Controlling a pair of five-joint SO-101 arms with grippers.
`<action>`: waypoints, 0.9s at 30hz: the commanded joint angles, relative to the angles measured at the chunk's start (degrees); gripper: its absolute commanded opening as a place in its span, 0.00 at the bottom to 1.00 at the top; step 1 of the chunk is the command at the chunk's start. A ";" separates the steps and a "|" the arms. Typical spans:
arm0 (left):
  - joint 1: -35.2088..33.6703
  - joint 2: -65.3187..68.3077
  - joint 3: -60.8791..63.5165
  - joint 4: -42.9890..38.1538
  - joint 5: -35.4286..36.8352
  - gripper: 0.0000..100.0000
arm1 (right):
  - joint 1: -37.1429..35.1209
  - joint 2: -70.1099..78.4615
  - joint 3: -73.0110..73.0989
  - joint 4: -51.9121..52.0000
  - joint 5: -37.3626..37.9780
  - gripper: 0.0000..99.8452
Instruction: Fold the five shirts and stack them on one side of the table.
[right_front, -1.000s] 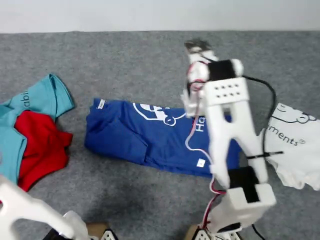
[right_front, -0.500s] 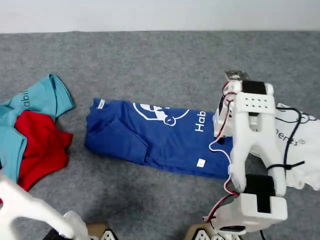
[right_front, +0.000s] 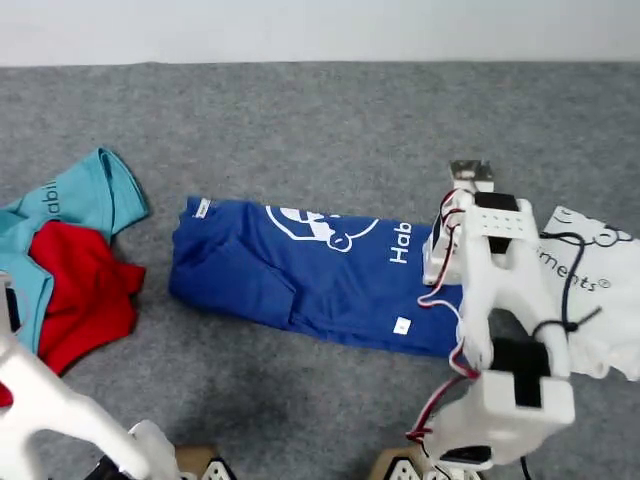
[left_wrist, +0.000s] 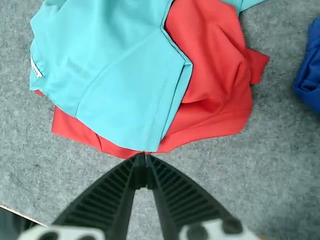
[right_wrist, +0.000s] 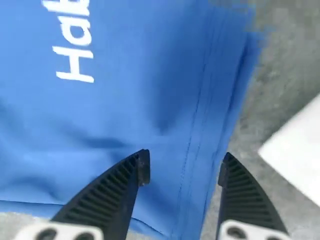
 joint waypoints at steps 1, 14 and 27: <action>0.35 -1.14 -0.22 0.70 -0.44 0.01 | 2.07 4.70 -4.22 -0.57 -0.79 0.23; 0.35 -1.14 -0.22 0.70 -0.44 0.01 | 3.74 14.11 -8.97 2.24 -1.76 0.11; 0.35 -1.14 -0.22 0.70 -0.44 0.01 | 3.30 6.81 -9.85 7.08 -0.97 0.01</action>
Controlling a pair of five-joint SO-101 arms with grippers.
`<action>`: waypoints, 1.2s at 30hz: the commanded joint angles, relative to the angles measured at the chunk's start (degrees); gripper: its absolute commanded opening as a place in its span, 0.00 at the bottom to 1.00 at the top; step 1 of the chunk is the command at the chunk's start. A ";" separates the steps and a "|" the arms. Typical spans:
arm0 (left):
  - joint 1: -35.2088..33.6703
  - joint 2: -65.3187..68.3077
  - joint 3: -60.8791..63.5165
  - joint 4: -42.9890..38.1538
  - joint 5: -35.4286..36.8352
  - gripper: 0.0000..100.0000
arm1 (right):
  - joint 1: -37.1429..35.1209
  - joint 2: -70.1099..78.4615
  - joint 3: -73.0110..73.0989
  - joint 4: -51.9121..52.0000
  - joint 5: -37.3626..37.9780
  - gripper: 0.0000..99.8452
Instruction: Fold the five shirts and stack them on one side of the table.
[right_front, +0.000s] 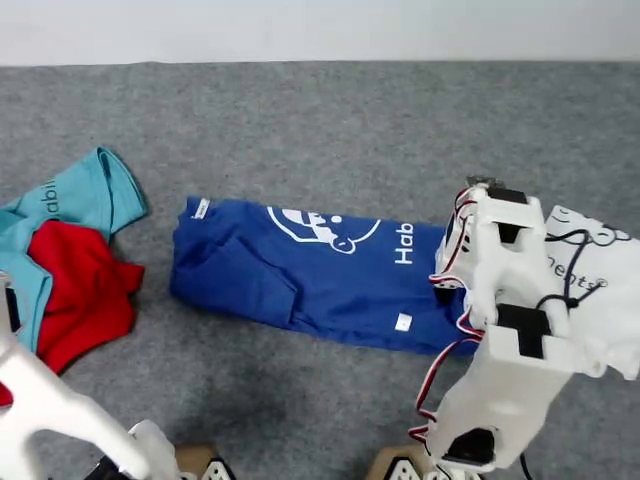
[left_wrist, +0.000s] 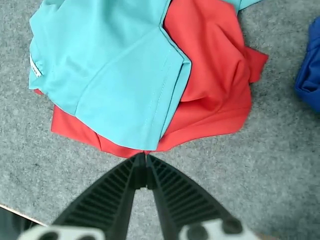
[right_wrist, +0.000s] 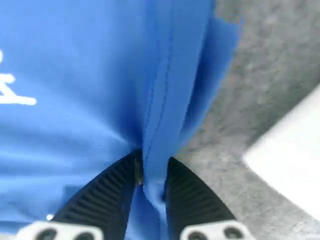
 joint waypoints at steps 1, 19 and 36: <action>0.44 -1.05 -0.22 0.70 -0.44 0.01 | -0.13 -6.64 -0.70 2.68 1.85 0.01; 0.44 -1.05 -0.22 0.70 -0.44 0.01 | 22.81 -16.75 -8.09 5.05 25.85 0.01; 6.24 -1.67 -0.22 1.14 -0.18 0.01 | -3.38 -18.59 -10.02 21.93 23.21 0.01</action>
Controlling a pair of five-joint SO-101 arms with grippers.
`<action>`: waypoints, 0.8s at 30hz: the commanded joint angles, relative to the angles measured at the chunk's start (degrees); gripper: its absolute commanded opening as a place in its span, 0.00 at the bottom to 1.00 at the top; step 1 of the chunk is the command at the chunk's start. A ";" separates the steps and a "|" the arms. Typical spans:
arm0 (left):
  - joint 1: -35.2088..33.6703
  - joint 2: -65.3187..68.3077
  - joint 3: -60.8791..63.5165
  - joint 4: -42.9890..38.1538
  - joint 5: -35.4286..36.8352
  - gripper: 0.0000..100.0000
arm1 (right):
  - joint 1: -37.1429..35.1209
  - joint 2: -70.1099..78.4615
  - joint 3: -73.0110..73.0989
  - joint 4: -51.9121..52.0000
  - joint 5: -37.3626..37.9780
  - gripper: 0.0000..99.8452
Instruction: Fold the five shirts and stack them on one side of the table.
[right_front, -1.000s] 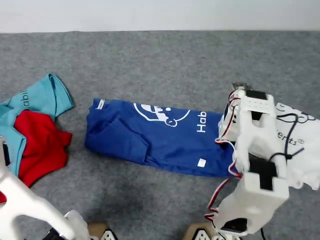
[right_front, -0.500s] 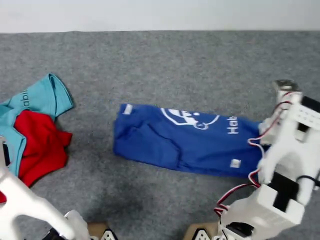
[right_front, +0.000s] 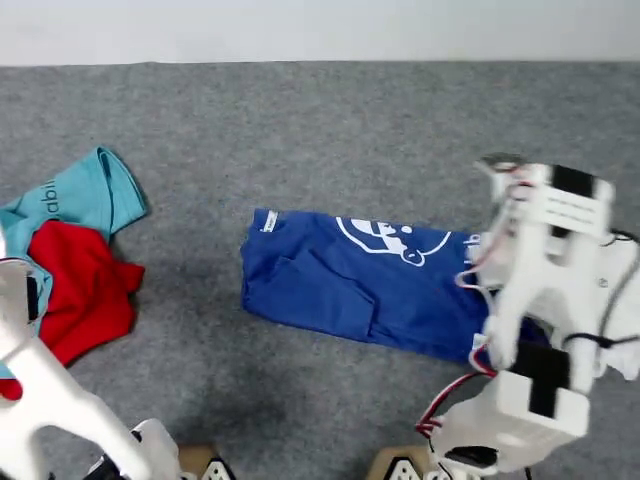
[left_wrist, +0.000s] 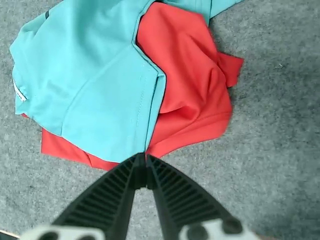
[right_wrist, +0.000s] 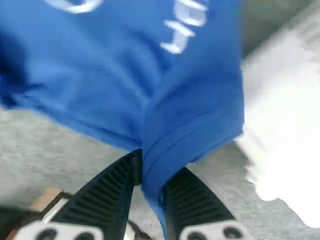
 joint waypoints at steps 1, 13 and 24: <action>0.18 -1.67 -0.22 1.14 -0.18 0.01 | -9.71 -4.70 -2.90 1.54 -3.60 0.01; 0.18 -1.67 2.95 1.14 3.78 0.01 | -37.14 -7.34 -2.90 -9.63 -16.88 0.01; 0.18 -1.67 7.60 1.05 4.57 0.01 | -41.01 15.25 -24.35 -10.77 -16.44 0.01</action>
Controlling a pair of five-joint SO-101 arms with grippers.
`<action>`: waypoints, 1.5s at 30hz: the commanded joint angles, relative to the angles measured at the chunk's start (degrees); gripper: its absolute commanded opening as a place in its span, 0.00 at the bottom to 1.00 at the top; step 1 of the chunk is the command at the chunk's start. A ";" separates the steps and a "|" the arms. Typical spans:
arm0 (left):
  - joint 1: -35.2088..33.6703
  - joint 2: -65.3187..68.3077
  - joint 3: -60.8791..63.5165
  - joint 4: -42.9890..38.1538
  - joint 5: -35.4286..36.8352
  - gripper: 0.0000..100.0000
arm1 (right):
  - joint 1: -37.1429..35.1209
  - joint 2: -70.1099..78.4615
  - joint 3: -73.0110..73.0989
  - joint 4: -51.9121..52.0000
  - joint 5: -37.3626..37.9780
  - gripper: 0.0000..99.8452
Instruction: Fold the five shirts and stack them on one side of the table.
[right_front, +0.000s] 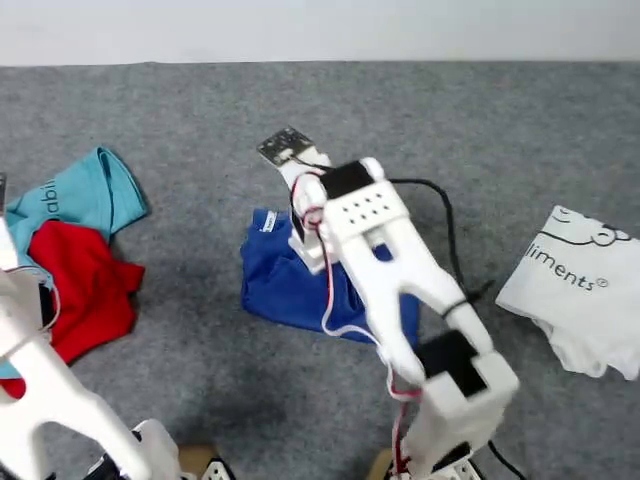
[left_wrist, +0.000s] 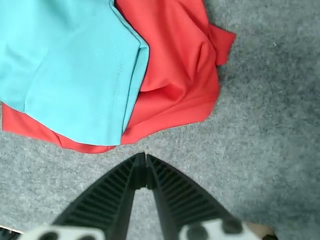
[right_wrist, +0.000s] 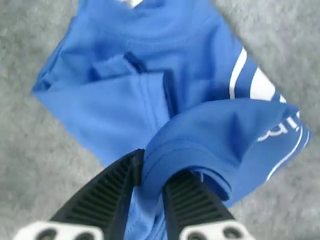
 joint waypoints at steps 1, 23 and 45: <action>0.18 -1.67 -0.13 0.97 0.35 0.01 | -1.45 8.40 -15.21 3.12 -0.09 0.01; 0.53 -1.58 -0.13 0.70 0.18 0.01 | -9.63 40.22 -62.51 18.77 -0.62 0.19; 0.53 -1.49 -0.13 0.62 0.09 0.01 | -3.47 6.90 -25.14 18.95 3.69 0.01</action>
